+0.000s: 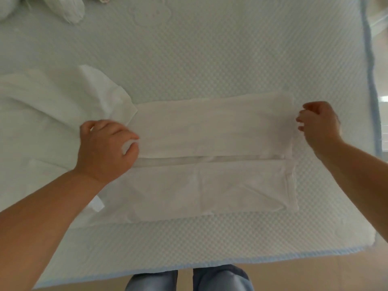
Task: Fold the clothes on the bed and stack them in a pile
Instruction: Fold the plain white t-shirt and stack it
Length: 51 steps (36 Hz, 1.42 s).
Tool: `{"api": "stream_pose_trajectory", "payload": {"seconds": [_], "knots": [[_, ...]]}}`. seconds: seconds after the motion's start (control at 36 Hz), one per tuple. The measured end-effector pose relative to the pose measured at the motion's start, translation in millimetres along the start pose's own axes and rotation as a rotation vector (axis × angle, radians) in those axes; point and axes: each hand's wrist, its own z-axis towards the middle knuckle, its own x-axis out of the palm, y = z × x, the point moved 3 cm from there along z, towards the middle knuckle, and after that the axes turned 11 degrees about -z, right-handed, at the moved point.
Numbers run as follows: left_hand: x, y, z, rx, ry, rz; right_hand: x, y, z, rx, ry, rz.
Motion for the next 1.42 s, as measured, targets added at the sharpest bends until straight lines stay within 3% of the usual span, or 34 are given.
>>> {"api": "stream_pose_trajectory", "payload": {"seconds": [0.08,0.19,0.33,0.47,0.58,0.86,1.0,1.17,1.42], "knots": [[5.8,-12.0,33.6,0.030,0.052,-0.066,6.8,7.5,13.3,0.100,0.186,-0.045],[27.4,-8.3,76.2,-0.075,0.207,-0.050,7.3,21.2,14.8,0.040,0.099,-0.090],[40.9,8.7,99.7,-0.185,0.291,0.008,11.0,27.8,9.7,0.183,0.221,0.309],[39.7,13.6,108.5,-0.282,0.290,-0.048,12.7,19.4,6.5,0.348,0.445,0.498],[39.0,15.1,112.3,-0.293,0.312,-0.061,13.1,22.1,9.5,0.346,0.614,0.452],[35.5,24.5,118.0,-0.311,0.388,-0.231,9.4,26.4,36.9,0.212,0.626,0.457],[33.7,33.7,116.7,-0.250,0.465,-0.044,17.5,20.8,45.7,0.185,0.494,0.503],[28.4,43.4,115.3,-0.259,0.350,-0.050,22.3,28.2,50.0,0.144,0.301,0.492],[33.9,37.6,111.0,-0.303,0.224,0.059,23.9,49.0,59.9,-0.048,0.020,0.080]]}}
